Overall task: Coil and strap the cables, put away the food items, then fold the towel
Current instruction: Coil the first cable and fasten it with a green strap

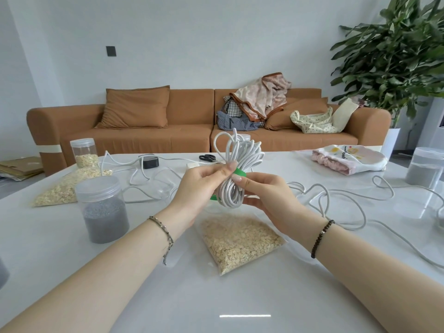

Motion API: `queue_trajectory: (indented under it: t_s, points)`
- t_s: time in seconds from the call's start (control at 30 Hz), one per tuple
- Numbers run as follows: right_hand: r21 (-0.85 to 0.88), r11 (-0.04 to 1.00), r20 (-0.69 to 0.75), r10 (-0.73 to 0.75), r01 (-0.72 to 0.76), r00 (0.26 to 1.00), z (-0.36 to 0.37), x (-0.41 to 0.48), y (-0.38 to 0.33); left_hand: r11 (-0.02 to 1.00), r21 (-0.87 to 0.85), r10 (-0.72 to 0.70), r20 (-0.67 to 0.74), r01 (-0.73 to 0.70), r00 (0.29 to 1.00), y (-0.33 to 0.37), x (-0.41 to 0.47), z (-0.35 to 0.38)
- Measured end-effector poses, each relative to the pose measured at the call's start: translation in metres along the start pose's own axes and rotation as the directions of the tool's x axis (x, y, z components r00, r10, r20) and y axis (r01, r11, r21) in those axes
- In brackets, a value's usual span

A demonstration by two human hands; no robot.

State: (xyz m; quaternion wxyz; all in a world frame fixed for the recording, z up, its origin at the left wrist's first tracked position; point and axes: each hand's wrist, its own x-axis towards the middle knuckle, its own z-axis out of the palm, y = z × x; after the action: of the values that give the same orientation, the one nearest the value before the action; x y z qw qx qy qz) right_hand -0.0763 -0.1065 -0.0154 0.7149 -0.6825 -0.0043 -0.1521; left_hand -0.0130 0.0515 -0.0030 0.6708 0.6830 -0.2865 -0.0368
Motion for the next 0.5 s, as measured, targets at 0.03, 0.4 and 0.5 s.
queue_trajectory:
  t_s: [0.03,0.4,0.5]
  points:
    - [-0.035,0.999,-0.017,-0.022,0.021,1.0,-0.0001,0.0007,0.0003,1.0,0.01,0.001,0.004,-0.001,1.0,0.0,-0.0007,0.0012]
    - [-0.121,0.984,-0.06,-0.142,0.134,0.988,-0.0008,-0.0023,-0.007,0.989,-0.143,-0.037,0.003,0.037,0.999,0.0003,0.0003,0.0029]
    - [-0.128,0.984,-0.076,-0.133,0.122,0.988,-0.0008,-0.0019,-0.0053,0.985,-0.166,-0.047,0.016,0.049,0.999,-0.0013,0.0006,0.0028]
